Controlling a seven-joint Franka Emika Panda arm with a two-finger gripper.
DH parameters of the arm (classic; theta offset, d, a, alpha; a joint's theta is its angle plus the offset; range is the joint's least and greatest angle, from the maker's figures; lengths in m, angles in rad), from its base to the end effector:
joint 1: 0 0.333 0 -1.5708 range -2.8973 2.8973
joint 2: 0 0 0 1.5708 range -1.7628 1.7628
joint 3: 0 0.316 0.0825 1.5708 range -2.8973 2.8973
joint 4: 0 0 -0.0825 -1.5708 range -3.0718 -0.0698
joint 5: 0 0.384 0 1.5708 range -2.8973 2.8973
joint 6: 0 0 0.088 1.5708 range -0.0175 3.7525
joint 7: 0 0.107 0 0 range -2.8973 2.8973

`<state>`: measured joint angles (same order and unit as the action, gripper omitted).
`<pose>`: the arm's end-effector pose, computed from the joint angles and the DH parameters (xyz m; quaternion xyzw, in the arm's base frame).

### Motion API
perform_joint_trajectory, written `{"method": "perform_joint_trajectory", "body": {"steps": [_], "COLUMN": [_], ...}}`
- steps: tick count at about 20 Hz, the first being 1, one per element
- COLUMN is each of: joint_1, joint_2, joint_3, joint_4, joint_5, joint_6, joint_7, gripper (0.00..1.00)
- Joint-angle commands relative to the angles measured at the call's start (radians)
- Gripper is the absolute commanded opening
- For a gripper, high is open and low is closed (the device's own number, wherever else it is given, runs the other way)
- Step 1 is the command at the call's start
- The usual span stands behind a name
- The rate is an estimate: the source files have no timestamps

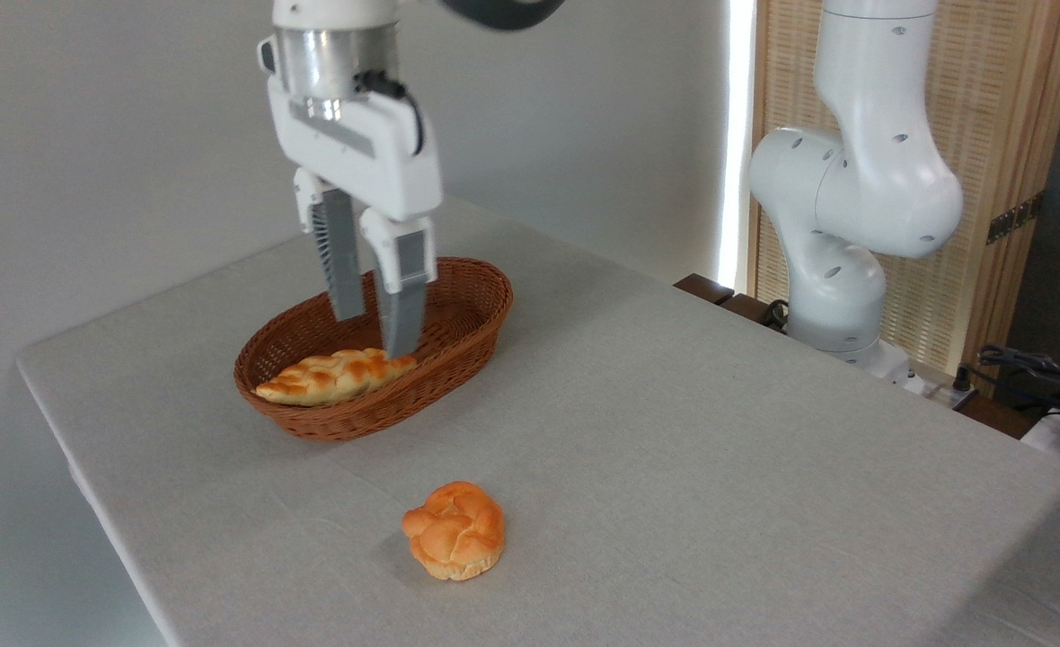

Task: Put bread into the basket
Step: 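Open the gripper and raise it away from the roll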

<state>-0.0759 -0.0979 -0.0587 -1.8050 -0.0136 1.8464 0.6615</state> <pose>0.5397 -0.0755 0.5913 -0.9201 0.3855 -0.0681 0.0145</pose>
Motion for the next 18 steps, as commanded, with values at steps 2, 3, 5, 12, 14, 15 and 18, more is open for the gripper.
{"method": "perform_joint_trajectory", "body": {"steps": [2,3,5,12,14,15,18], "joint_1": [-0.007,-0.007,-0.007,-0.008,-0.007,-0.007,-0.005], "joint_2": [0.03,0.046,0.075,0.078,0.078,0.078,0.078], "joint_3": [0.083,0.083,0.083,0.048,0.048,0.048,0.051], "joint_4": [0.121,0.148,0.196,0.193,0.191,0.191,0.193], "joint_5": [-0.074,-0.071,-0.071,-0.066,-0.065,-0.063,-0.063], "joint_6": [-0.156,-0.189,-0.237,-0.24,-0.24,-0.24,-0.24], "joint_7": [0.038,0.036,0.036,0.026,0.027,0.03,0.029], "gripper": [1.0,1.0,1.0,1.0,1.0,1.0,1.0]}}
